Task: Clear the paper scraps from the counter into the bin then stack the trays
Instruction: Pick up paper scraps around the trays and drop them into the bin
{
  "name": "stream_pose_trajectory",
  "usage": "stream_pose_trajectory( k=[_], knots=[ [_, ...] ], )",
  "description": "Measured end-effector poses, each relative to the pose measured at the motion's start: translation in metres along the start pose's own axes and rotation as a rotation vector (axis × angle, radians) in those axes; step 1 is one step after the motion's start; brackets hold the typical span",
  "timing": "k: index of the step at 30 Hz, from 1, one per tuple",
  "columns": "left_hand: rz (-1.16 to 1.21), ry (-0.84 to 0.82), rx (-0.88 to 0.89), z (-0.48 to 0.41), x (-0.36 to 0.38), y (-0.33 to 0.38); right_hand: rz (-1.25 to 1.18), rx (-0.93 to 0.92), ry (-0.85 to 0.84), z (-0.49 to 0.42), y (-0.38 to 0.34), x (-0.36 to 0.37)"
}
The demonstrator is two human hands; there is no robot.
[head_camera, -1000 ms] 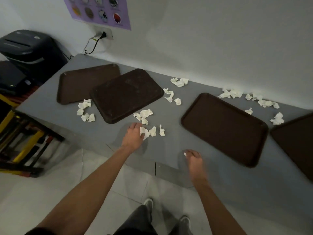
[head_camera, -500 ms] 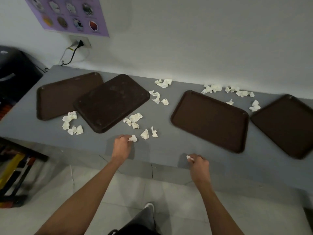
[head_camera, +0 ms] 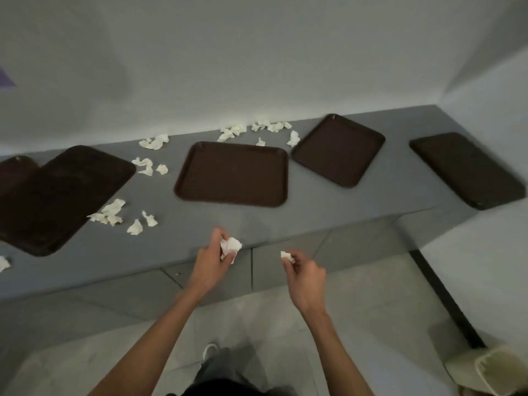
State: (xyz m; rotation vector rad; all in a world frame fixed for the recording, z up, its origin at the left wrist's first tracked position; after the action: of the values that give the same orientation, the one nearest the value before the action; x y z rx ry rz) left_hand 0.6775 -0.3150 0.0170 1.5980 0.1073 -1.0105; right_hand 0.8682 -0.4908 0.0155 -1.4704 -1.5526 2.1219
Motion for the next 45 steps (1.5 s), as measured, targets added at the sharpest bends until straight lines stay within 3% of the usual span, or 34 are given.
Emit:
stream_pose_trajectory(
  k=[4, 15, 25, 32, 38, 45],
  knots=[
    [-0.022, -0.164, 0.169, 0.023, 0.099, 0.078, -0.019, 0.065, 0.098, 0.024, 0.059, -0.086],
    [-0.109, -0.539, 0.392, 0.08, 0.335, 0.275, -0.042, 0.358, 0.411, 0.094, 0.228, -0.294],
    [-0.166, -0.737, 0.649, 0.104, 0.547, 0.409, -0.078, 0.66, 0.642, 0.12, 0.379, -0.438],
    [-0.141, -0.886, 0.672, 0.123, 0.688, 0.481, -0.087, 0.848, 0.681, 0.123, 0.481, -0.523],
    [-0.165, -0.992, 0.576, 0.14, 0.78, 0.524, -0.091, 0.932, 0.681, 0.12, 0.568, -0.574],
    [-0.196, -1.003, 0.428, 0.157, 0.895, 0.531, -0.165, 0.966, 0.622, 0.11, 0.696, -0.607]
  ],
)
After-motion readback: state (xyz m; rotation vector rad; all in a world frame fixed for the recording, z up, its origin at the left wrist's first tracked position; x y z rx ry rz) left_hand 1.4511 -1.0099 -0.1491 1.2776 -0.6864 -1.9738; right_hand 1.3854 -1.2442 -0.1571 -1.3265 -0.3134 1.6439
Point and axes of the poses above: each hand's wrist, its own z-axis away from the middle knuckle, its own x-axis out of the palm, y = z × x, the point moved 7 cm from there along -z, towards the middle knuckle, and after that the axes turned 2 degrees about y, right-handed, at the moved point
